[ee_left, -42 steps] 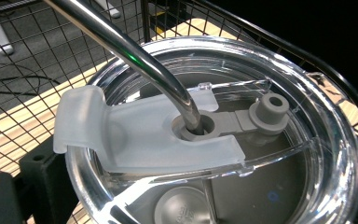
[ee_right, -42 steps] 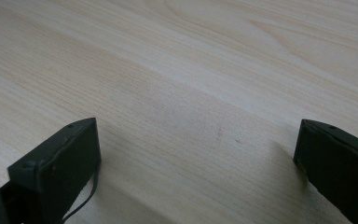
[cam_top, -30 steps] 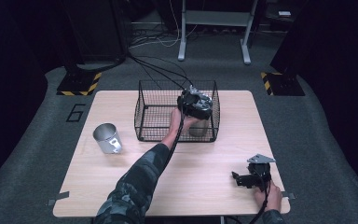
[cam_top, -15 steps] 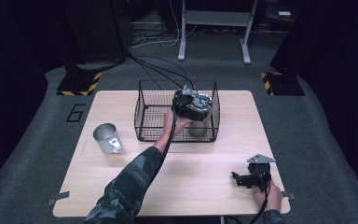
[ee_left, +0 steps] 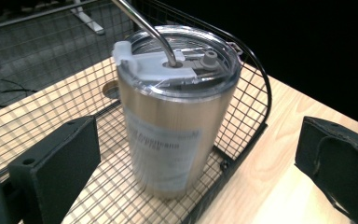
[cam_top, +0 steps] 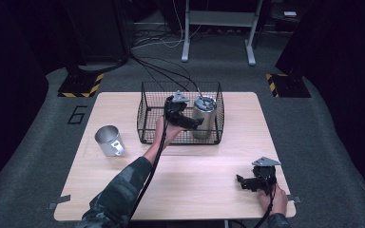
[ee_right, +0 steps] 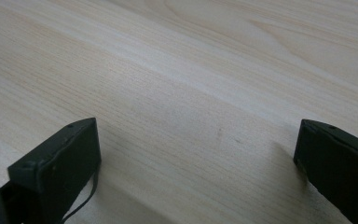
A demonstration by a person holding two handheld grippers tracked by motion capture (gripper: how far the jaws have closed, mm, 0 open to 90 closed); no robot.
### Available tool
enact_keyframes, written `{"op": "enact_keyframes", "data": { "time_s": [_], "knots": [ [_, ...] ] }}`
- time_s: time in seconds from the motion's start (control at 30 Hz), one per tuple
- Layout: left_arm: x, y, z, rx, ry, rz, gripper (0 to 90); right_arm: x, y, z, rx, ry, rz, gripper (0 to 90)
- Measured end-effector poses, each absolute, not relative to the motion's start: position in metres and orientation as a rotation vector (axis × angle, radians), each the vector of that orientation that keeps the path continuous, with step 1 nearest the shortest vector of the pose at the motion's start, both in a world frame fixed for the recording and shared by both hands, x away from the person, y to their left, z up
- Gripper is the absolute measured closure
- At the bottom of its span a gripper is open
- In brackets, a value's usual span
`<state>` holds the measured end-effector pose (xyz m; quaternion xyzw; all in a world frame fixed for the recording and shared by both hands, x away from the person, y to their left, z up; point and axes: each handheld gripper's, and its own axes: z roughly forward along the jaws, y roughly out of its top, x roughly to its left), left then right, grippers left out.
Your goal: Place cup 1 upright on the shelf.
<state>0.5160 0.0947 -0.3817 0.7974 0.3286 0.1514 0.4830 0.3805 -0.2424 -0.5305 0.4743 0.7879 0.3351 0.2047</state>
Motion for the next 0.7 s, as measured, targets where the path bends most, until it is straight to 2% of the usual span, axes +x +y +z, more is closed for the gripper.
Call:
{"op": "enact_keyframes", "data": {
  "time_s": [0.07,0.1,0.7],
  "knots": [
    [0.516,0.095,-0.382,1.943,0.801,0.369,0.0,0.38,-0.242,-0.531,1.322,2.197,0.934,0.0],
    [0.497,0.114,-0.378,1.937,0.786,0.383,0.0,0.38,-0.242,-0.531,1.322,2.197,0.934,0.0],
    [0.457,0.166,-0.376,1.957,0.813,0.465,0.0,0.381,-0.243,-0.53,1.318,2.198,0.933,0.0]
  ]
}}
